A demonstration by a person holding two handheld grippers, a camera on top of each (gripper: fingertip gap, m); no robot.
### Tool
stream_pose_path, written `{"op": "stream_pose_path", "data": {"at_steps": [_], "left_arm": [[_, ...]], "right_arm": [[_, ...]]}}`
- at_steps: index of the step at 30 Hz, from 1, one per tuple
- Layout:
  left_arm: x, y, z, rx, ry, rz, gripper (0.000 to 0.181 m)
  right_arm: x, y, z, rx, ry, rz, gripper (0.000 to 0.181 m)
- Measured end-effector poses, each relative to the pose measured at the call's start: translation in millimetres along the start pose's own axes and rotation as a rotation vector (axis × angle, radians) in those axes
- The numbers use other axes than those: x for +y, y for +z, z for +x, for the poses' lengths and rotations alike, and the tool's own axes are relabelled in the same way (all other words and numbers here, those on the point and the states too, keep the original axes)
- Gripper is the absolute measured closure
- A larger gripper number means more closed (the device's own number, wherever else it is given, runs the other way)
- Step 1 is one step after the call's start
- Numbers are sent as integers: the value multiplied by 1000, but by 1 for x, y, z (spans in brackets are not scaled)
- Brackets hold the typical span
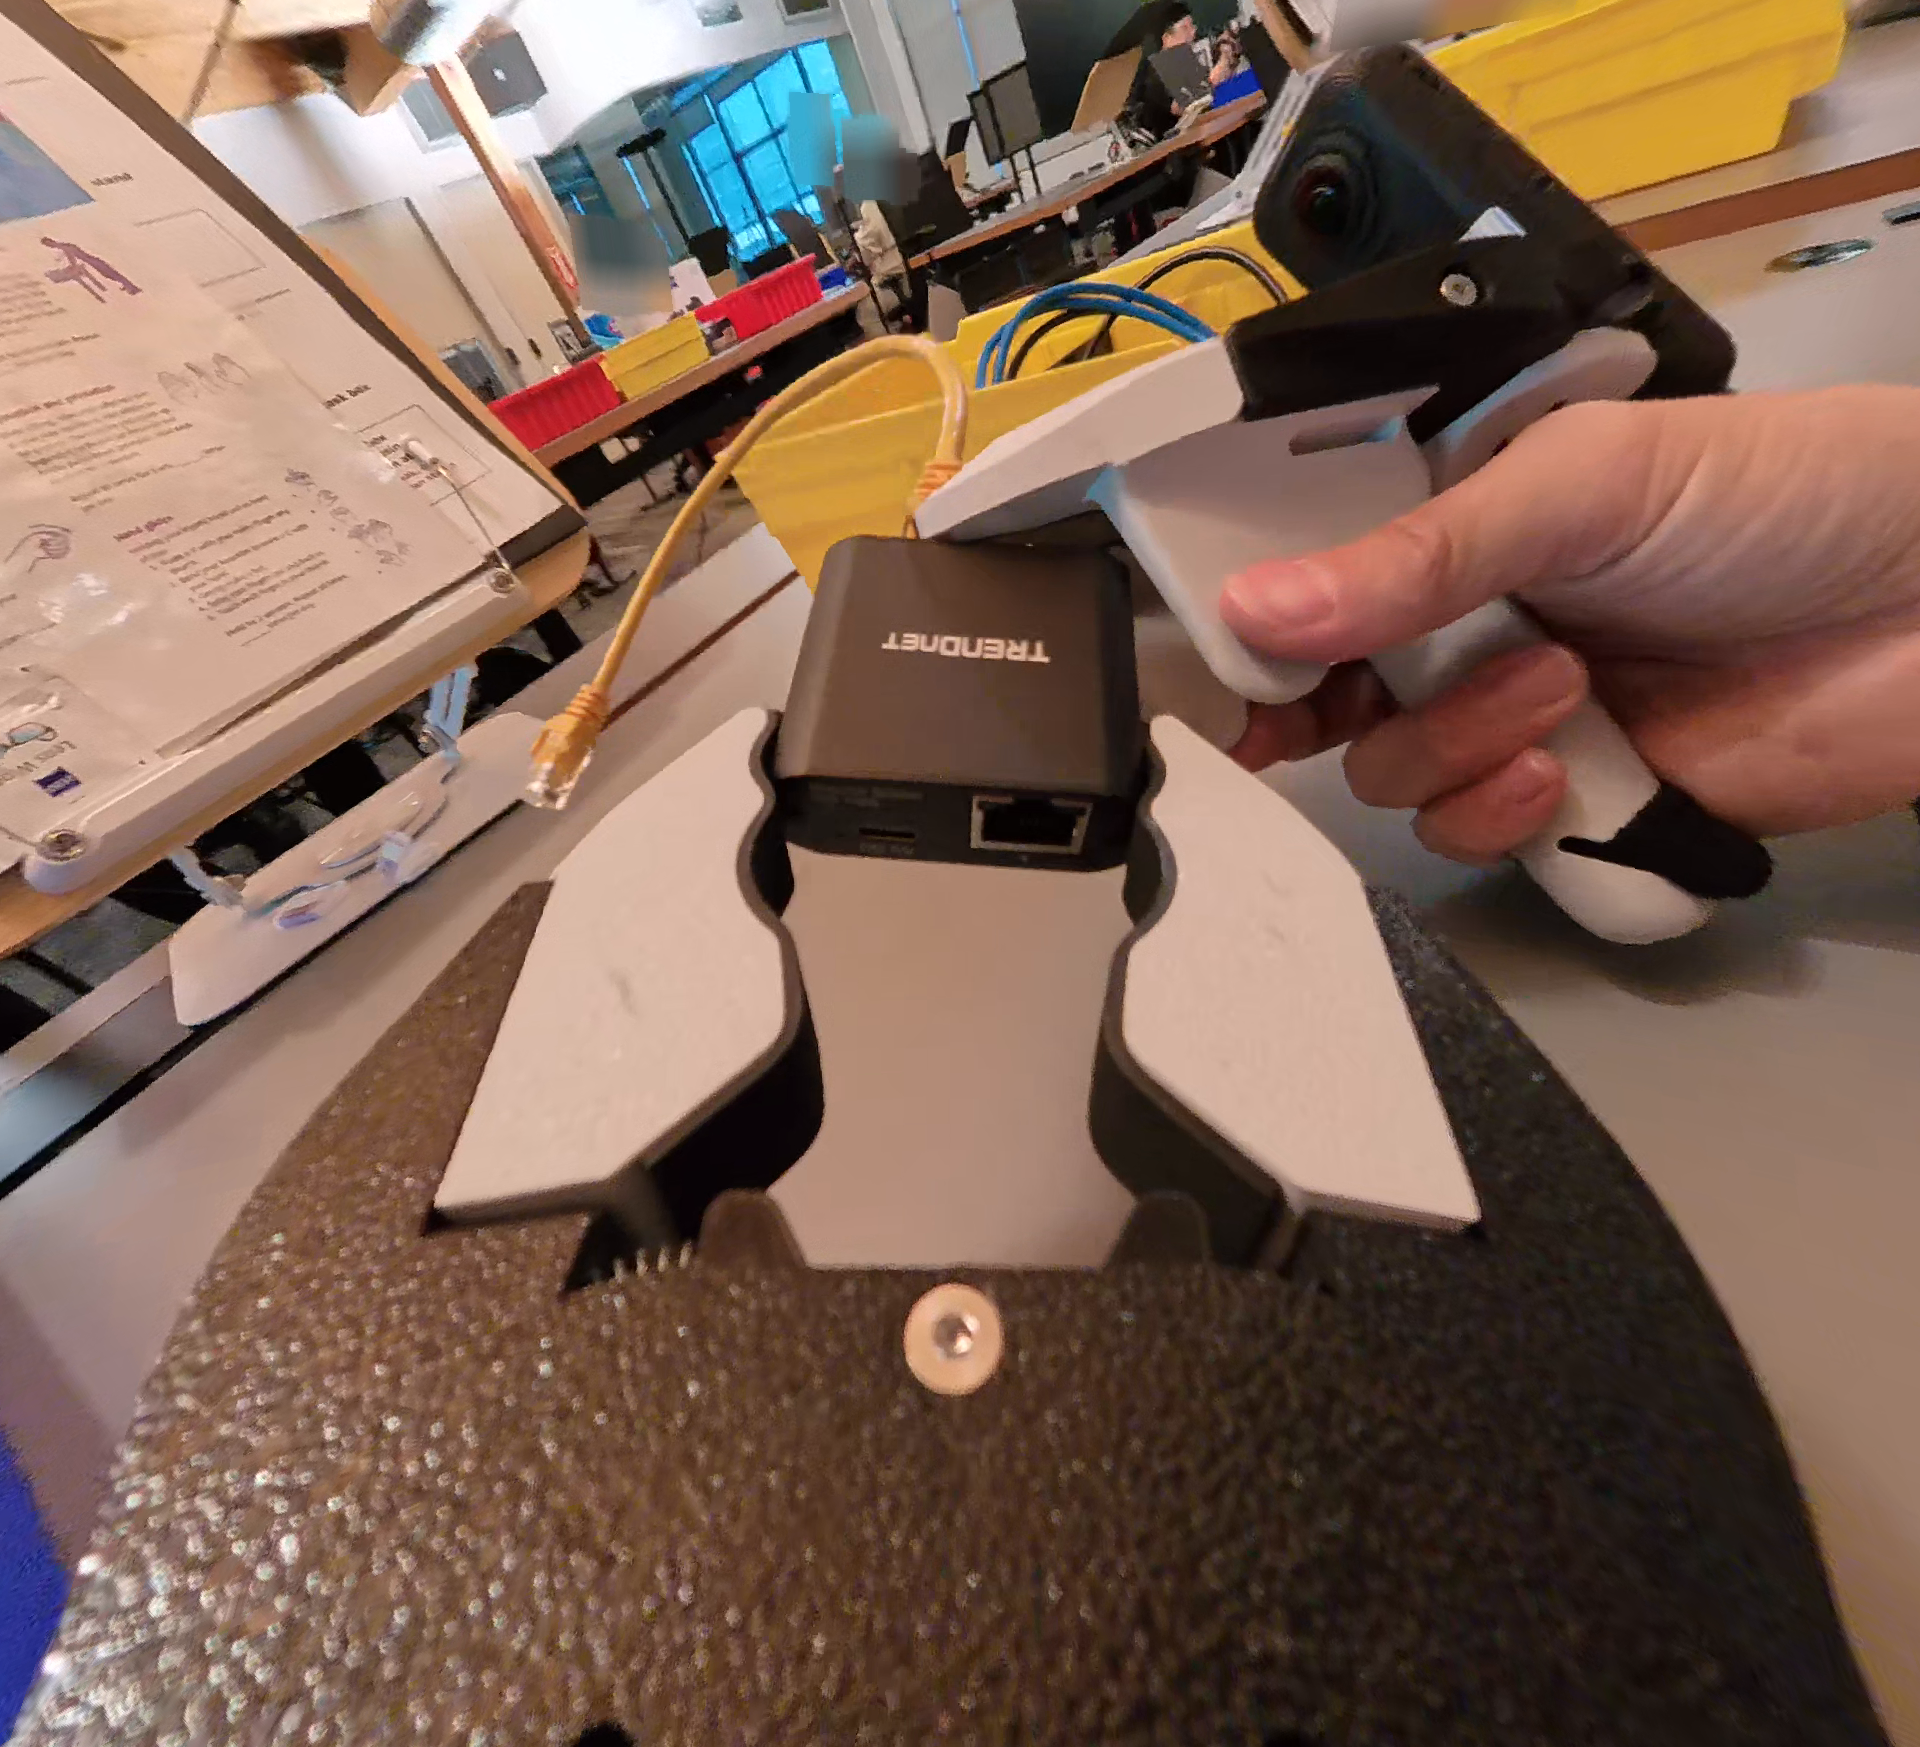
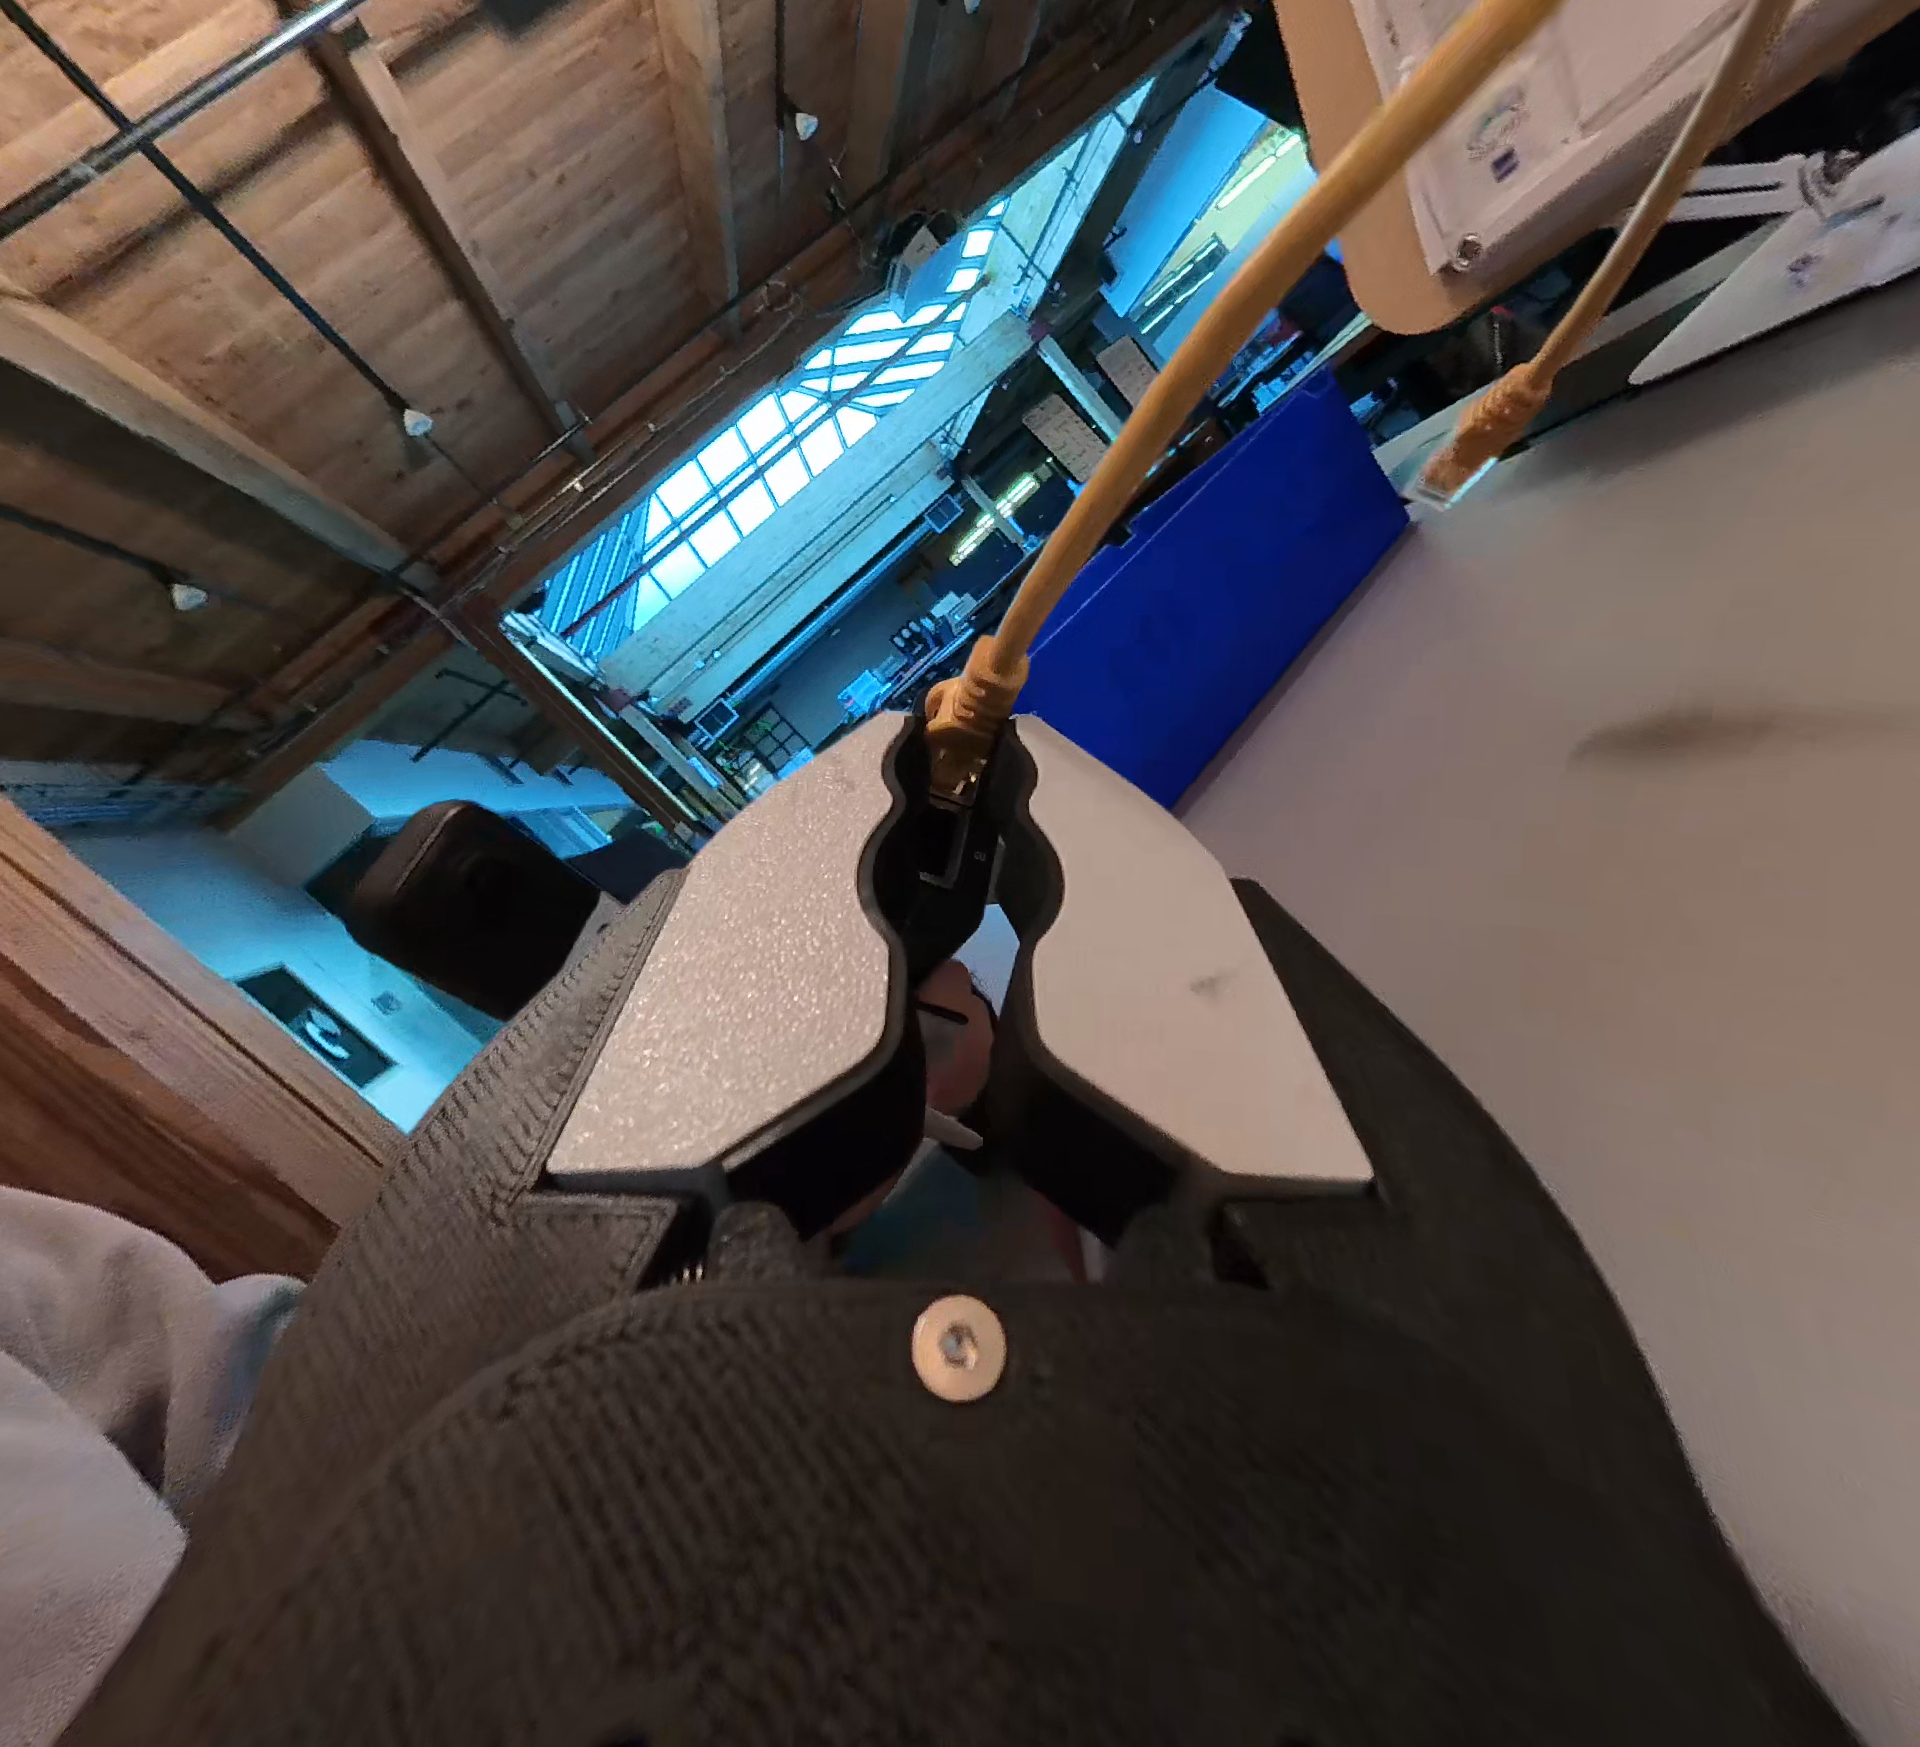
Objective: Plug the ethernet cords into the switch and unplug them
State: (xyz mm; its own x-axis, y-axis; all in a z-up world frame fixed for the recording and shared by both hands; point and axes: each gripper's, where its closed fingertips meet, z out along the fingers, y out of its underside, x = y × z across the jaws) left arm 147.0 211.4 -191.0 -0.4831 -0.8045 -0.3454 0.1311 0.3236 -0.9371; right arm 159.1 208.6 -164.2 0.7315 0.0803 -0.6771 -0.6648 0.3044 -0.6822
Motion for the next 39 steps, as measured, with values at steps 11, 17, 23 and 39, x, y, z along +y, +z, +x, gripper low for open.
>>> {"op": "stream_pose_path", "data": {"at_steps": [11, 17, 23, 39], "left_arm": [[-3, 2, 2, -1, -32, 12, 120], [7, 3, 0, -10, -33, -56, 120], [4, 0, -2, 8, -56, -30, 120], [3, 0, 1, 36, -58, -21, 120]], "right_arm": [[-5, 0, -6, -3, -132, -53, 166], [-36, -16, 13, 44, -111, 61, 169], [-71, -46, -11, 78, -356, -84, 169], [-164, -233, 48, 297, -547, -740, 169]]}}
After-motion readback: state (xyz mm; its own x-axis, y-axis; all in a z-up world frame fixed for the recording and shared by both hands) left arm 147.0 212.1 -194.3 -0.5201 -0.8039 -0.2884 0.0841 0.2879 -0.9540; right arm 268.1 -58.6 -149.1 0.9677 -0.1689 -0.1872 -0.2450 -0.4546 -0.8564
